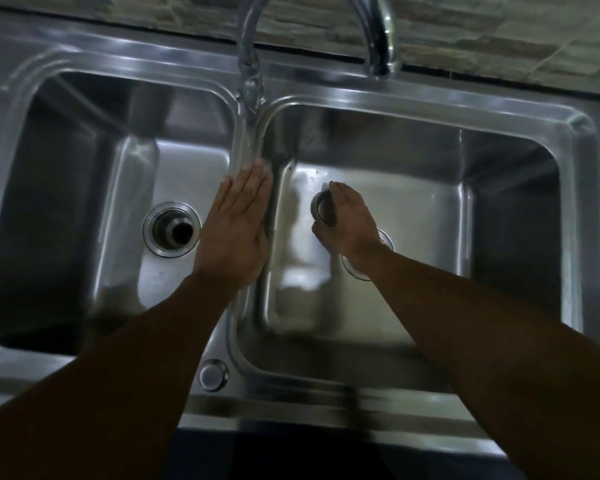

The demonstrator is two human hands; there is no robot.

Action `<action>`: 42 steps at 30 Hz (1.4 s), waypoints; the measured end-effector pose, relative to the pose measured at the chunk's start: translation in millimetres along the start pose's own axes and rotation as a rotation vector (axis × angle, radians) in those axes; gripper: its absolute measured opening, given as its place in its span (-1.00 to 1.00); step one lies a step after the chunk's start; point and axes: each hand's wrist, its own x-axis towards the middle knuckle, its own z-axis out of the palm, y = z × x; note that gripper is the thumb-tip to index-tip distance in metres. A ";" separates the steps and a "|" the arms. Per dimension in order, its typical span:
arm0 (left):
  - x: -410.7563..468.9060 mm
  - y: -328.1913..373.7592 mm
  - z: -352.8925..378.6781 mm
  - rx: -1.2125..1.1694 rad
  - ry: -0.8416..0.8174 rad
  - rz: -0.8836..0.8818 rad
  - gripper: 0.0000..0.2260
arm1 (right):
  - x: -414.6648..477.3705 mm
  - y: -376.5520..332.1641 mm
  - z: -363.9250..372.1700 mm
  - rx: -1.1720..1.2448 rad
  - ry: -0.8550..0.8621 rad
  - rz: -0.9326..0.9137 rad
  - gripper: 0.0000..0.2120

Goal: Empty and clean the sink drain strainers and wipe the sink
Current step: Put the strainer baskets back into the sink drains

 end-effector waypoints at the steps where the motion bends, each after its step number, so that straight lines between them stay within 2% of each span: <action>1: -0.3 -0.4 0.4 -0.001 -0.002 -0.002 -0.51 | 0.6 -1.5 -0.2 0.003 0.014 -0.001 -0.16; 8: -1.5 -2.7 0.2 -0.036 -0.007 -0.015 -0.48 | -19.4 -29.6 -14.8 0.057 0.155 -0.043 -0.15; 13: -13.7 -12.6 -25.2 -0.347 -0.062 -0.050 -0.52 | -46.7 -63.1 -35.7 0.089 0.238 -0.079 -0.21; 18: -50.8 -63.1 -74.3 -0.135 -0.039 -0.141 -0.50 | -57.6 -123.5 -49.9 0.288 0.379 -0.213 -0.23; 21: -68.6 -101.5 -103.1 0.003 -0.028 -0.189 -0.48 | -50.3 -166.6 -50.1 0.316 0.402 -0.342 -0.25; 27: -103.2 -168.7 -133.0 0.073 0.067 -0.339 -0.49 | -38.2 -235.0 -16.1 0.251 0.226 -0.460 -0.25; 30: -122.3 -203.6 -136.3 0.099 0.027 -0.369 -0.47 | -35.4 -250.8 14.6 0.234 0.118 -0.448 -0.26; 34: -139.5 -235.4 -135.7 0.142 -0.055 -0.301 -0.45 | -27.5 -258.9 55.1 0.166 0.005 -0.430 -0.23; 38: -142.5 -240.5 -130.6 0.169 -0.015 -0.277 -0.47 | -14.8 -255.8 88.1 0.102 -0.155 -0.336 -0.19; 42: -141.0 -242.6 -127.8 0.185 0.020 -0.283 -0.48 | -0.9 -253.1 112.3 0.024 -0.210 -0.291 -0.20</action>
